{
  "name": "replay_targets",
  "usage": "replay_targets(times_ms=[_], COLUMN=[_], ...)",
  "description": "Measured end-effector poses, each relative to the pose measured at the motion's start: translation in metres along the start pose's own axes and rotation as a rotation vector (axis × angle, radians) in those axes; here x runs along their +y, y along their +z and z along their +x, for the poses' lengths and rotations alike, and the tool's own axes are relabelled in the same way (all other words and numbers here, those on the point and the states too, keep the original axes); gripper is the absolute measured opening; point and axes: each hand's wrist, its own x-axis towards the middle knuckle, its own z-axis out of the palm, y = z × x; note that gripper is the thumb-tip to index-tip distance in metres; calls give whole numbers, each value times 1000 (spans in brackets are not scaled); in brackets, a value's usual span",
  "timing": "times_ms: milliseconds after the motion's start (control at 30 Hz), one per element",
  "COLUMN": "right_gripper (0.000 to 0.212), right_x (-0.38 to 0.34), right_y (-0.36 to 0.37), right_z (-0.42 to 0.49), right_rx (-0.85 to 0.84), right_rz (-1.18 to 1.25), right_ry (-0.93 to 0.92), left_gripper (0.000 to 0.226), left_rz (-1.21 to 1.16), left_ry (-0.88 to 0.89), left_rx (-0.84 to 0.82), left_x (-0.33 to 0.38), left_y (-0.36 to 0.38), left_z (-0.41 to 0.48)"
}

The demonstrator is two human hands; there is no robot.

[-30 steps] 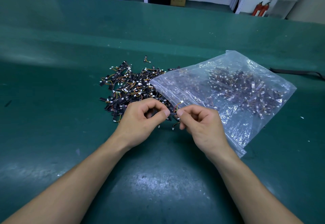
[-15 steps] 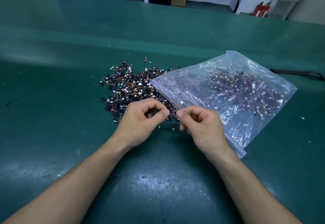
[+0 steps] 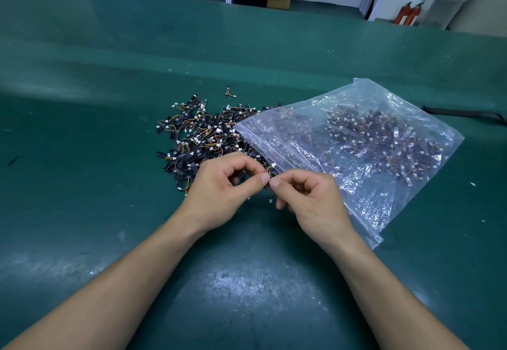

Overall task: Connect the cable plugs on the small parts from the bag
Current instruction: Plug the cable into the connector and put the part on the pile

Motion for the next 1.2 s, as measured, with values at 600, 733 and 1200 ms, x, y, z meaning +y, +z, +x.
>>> replay_targets(times_ms=[600,733,1200], right_gripper=[25,19,24], right_x=[3,3,3], right_y=[0,0,-1], right_z=[5,5,4], right_rx=[64,57,62], right_rz=[92,127,92], right_ry=[22,21,34], left_gripper=[17,21,10], left_rz=[-75,-64,-56], left_ry=[-128,-130,-102], left_rx=[-46,-50,-35], left_x=[1,0,-1], left_y=[-3,-2,-1], left_z=[0,0,-1])
